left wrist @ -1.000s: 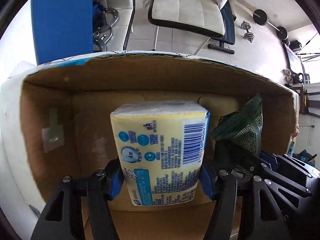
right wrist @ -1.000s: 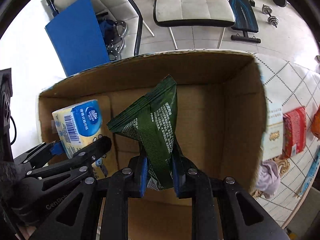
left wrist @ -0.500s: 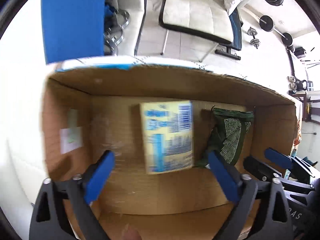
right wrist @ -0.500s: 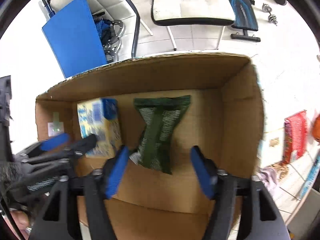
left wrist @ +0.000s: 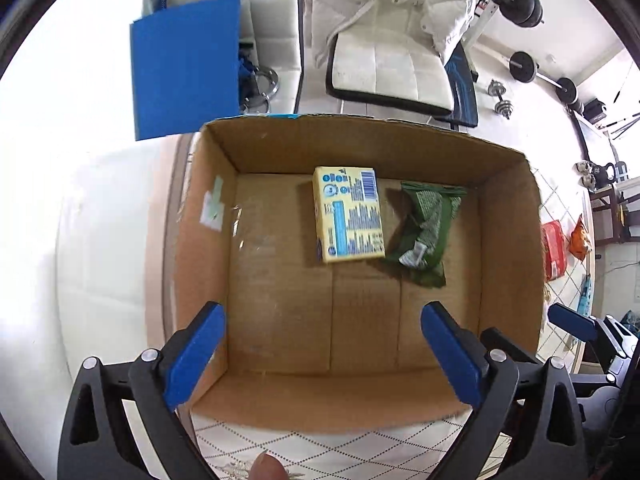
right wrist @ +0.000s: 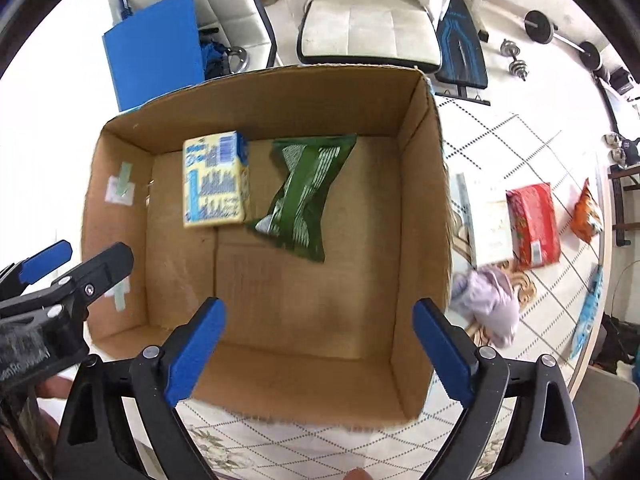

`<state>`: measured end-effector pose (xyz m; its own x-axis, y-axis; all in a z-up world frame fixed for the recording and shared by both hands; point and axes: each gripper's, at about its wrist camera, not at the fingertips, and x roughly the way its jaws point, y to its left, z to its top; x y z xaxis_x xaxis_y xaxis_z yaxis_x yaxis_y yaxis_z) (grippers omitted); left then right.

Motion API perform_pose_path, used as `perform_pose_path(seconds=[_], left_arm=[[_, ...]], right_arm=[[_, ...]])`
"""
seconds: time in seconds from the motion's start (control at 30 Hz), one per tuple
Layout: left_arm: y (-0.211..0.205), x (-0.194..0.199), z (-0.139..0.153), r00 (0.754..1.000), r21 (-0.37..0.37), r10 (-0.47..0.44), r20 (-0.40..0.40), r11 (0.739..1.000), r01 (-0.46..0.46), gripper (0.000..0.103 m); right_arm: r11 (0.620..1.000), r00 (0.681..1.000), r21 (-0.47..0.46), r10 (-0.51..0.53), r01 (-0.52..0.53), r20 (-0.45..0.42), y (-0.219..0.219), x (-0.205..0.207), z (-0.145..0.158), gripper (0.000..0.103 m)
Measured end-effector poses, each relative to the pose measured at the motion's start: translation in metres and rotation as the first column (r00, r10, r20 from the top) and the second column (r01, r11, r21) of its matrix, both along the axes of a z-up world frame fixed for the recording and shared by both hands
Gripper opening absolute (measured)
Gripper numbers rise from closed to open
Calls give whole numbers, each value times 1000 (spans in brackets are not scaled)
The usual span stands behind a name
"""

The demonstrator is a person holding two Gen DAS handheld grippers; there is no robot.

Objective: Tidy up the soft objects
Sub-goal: 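Grasp the red snack pack with the left tool while the right tool grasps the orange chip bag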

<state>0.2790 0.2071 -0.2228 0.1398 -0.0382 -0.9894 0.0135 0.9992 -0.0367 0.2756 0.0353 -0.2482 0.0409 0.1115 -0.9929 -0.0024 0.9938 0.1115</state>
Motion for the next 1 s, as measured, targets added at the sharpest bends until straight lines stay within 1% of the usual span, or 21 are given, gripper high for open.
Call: perform_pose_path(seconds=[0.23, 0.47, 0.6, 0.67, 0.73, 0.77, 0.83, 0.9, 1.0], left_arm=[[-9, -42, 31, 996, 43, 6, 89, 999, -9, 100], [-26, -69, 52, 992, 59, 26, 120, 998, -33, 100], [-48, -75, 68, 990, 59, 26, 136, 998, -35, 100], [-70, -73, 77, 989, 70, 13, 149, 997, -23, 100], [-95, -70, 83, 988, 62, -9, 157, 998, -1, 100], [-111, -66, 85, 987, 58, -25, 156, 998, 16, 100], [-147, -56, 86, 988, 39, -62, 142, 998, 57, 100], [-187, -41, 77, 989, 1, -93, 116, 996, 93, 100], [-243, -13, 49, 991, -80, -126, 42, 988, 129, 100]], right_arm=[[1000, 997, 9, 2, -3, 74, -6, -44, 31, 97], [999, 992, 41, 19, -24, 122, -20, -70, 56, 97], [995, 992, 97, 7, -19, 126, -42, -75, 65, 97], [992, 991, 124, -9, -7, 130, -65, -75, 70, 97], [990, 989, 139, -40, 20, 145, -96, -74, 77, 97], [990, 987, 135, -52, 31, 151, -112, -73, 79, 97], [991, 983, 108, -98, 82, 154, -162, -68, 81, 97], [985, 977, 95, -155, 143, 145, -207, -61, 78, 97], [971, 963, 45, -240, 237, 121, -291, -43, 62, 97]])
